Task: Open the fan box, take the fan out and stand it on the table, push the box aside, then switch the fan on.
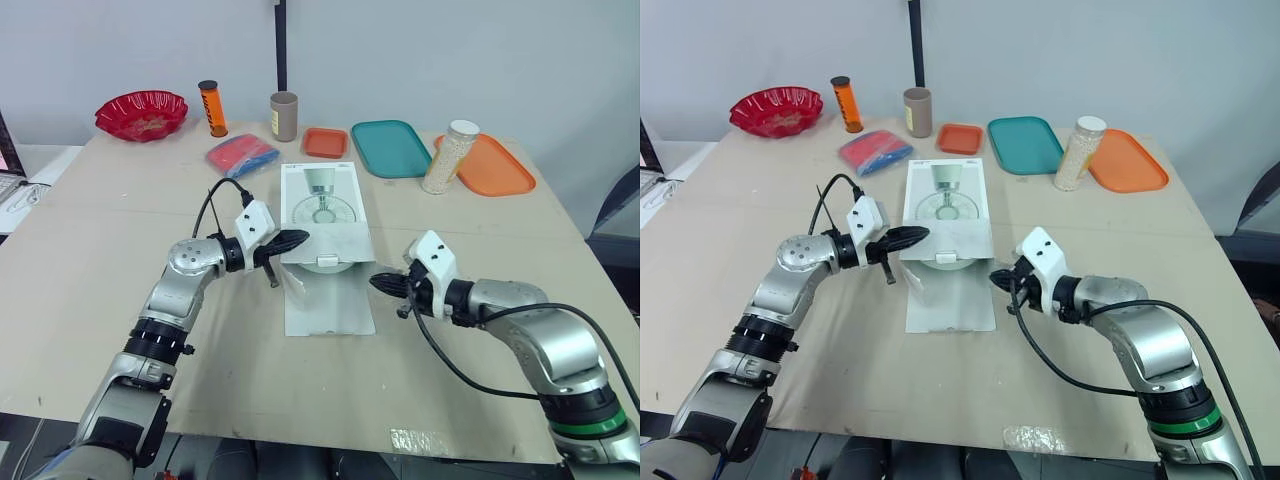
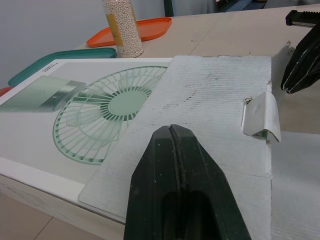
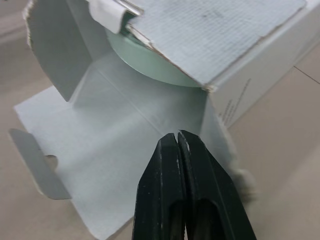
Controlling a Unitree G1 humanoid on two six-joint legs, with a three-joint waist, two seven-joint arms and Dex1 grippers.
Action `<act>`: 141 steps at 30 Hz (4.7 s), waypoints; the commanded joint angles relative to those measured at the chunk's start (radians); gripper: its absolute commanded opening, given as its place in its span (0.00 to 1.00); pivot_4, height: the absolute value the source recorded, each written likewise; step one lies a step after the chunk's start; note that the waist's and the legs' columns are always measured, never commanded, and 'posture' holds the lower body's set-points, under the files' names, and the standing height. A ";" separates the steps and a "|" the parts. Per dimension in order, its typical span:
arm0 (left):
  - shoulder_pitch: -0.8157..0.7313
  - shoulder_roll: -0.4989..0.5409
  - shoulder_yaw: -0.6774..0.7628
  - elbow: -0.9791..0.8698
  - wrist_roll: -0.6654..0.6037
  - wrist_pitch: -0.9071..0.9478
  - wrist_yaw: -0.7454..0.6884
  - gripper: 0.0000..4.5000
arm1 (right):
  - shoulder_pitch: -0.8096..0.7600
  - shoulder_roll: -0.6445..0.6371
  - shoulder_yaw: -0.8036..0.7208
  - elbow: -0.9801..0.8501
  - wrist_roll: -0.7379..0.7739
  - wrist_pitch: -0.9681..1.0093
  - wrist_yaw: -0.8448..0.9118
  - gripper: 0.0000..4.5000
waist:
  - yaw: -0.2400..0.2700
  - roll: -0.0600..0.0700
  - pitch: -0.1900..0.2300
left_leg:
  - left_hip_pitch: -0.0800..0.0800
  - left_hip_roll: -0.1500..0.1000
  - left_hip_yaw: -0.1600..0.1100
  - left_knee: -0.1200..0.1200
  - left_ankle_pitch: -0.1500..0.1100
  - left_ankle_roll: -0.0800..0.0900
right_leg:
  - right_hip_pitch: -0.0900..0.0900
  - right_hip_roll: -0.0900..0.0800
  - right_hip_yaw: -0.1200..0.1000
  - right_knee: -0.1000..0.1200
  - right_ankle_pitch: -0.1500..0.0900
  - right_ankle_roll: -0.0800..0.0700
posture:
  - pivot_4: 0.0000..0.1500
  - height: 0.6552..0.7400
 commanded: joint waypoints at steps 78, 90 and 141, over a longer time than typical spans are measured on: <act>-0.006 0.157 -0.079 0.034 0.213 -0.130 -0.015 0.00 | -0.148 0.193 -0.052 0.233 -0.022 -0.130 -0.074 0.01 | -0.006 0.001 0.001 | -0.001 0.000 0.000 0.000 0.000 0.000 | -0.001 0.000 0.000 0.000 0.000 0.000 | 1.00 0.99; 0.011 0.148 -0.062 0.010 0.189 -0.103 -0.009 0.00 | -0.131 0.183 -0.082 0.181 -0.008 -0.090 -0.081 0.01 | 0.003 0.001 0.001 | -0.001 0.000 0.000 0.000 0.000 0.000 | -0.001 0.000 0.000 0.000 0.000 0.000 | 1.00 0.99; 0.276 0.161 0.045 -0.301 0.018 0.167 0.103 0.00 | -0.114 0.135 -0.100 0.099 0.042 -0.042 -0.085 0.01 | -0.006 0.001 0.001 | -0.004 0.000 0.000 -0.001 0.000 0.001 | -0.004 0.000 0.000 0.000 0.000 -0.001 | 1.00 0.99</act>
